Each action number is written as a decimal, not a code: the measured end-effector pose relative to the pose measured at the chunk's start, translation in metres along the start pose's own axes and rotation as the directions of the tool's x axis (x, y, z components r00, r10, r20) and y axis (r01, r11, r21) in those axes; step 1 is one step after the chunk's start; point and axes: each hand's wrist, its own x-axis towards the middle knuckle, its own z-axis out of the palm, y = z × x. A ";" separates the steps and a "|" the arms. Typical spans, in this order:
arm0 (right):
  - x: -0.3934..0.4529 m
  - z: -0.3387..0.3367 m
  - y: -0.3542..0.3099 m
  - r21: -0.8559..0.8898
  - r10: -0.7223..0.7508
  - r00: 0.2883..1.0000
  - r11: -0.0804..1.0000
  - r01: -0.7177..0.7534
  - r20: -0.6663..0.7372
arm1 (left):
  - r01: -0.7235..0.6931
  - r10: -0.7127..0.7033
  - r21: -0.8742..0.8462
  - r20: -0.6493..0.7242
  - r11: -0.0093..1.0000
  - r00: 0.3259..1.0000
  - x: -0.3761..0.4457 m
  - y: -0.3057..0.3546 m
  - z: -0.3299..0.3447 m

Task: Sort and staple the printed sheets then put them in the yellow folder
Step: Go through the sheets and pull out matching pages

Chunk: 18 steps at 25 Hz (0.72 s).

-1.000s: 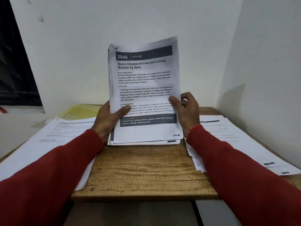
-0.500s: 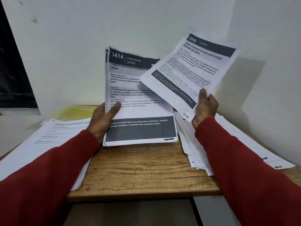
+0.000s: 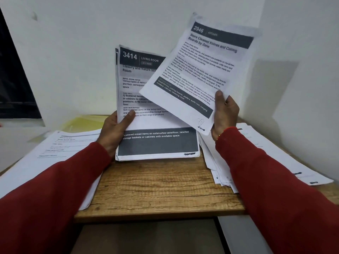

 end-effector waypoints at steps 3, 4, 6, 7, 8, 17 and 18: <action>-0.004 0.002 0.000 -0.018 -0.039 0.998 0.999 0.040 0.040 | -0.006 0.007 -0.037 0.015 0.999 1.000 -0.002 0.003 0.002; -0.005 0.003 -0.001 -0.033 -0.065 0.997 0.997 0.067 0.047 | -0.010 0.011 -0.044 0.016 0.999 1.000 -0.003 0.004 0.003; -0.007 0.005 0.000 -0.074 -0.127 0.990 0.989 0.132 0.062 | -0.028 0.028 -0.040 0.015 0.999 0.999 -0.004 0.005 0.005; -0.007 0.006 0.001 -0.090 -0.147 0.986 0.984 0.154 0.076 | -0.037 0.037 -0.033 0.014 0.999 0.999 -0.004 0.005 0.005; -0.007 0.007 0.002 -0.098 -0.157 0.983 0.981 0.167 0.095 | -0.043 0.043 -0.030 0.015 0.999 0.999 -0.004 0.005 0.005; -0.005 0.006 0.009 -0.094 -0.196 0.962 0.972 0.216 0.189 | -0.028 0.029 -0.049 0.025 0.998 0.999 0.000 0.002 0.001; -0.005 0.006 0.009 -0.098 -0.194 0.963 0.972 0.215 0.189 | -0.026 0.028 -0.049 0.024 0.998 0.999 0.000 0.002 0.002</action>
